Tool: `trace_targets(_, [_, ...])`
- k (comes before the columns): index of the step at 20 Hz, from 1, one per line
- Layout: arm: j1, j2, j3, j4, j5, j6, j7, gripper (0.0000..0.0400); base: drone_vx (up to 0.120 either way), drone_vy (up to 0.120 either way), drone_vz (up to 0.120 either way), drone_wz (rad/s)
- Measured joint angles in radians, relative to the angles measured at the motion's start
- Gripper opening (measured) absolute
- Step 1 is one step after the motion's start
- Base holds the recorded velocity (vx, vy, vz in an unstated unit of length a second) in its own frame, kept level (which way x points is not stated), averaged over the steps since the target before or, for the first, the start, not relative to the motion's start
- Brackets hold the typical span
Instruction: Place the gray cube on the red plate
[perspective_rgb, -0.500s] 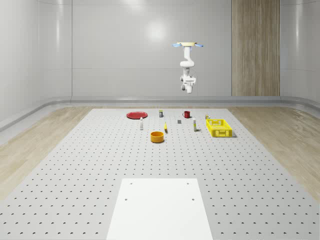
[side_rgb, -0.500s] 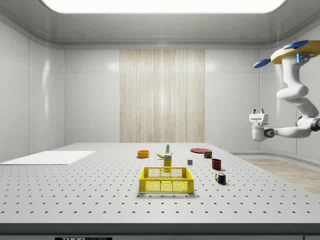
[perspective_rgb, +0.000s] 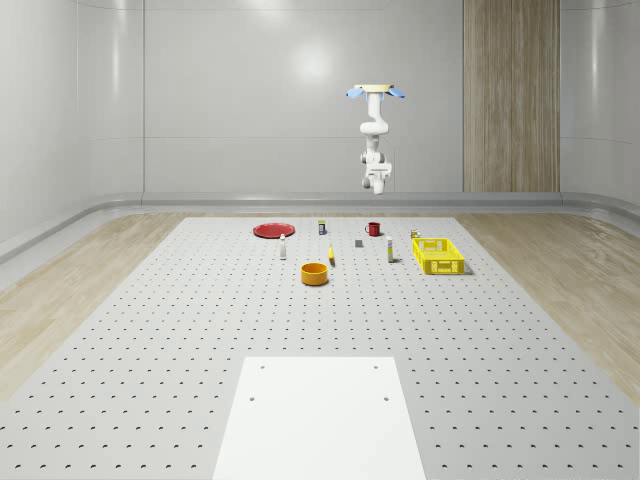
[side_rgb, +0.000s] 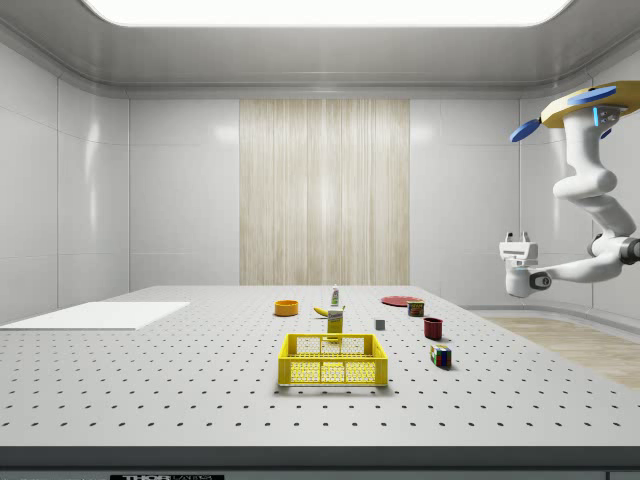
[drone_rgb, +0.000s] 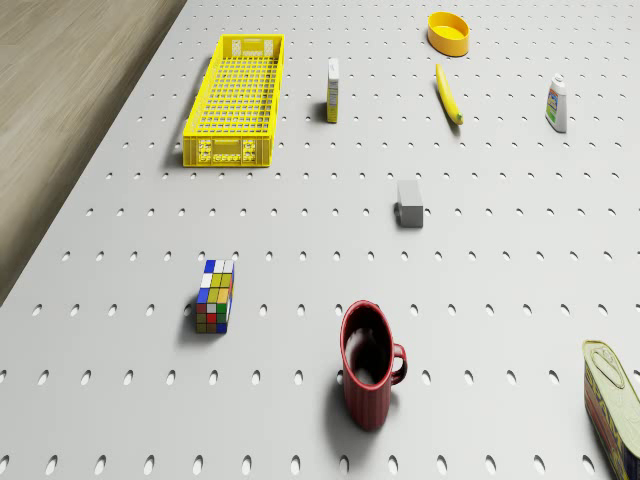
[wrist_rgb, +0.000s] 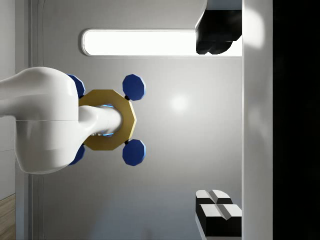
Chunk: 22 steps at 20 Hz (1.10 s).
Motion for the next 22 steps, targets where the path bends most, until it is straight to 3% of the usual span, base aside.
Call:
trace_targets(3, [-0.001,0.016,0.0,0.041,0.0,-0.023,0.0,0.04,0.027,-0.08,0.0,0.0])
trace_targets(8, [-0.002,0.029,0.001,0.076,0.001,-0.041,-0.001,0.04,0.12,-0.12,0.0,0.0])
trace_targets(22, [-0.004,0.029,0.002,0.088,0.001,-0.042,-0.001,0.04,0.12,-0.12,0.0,0.0])
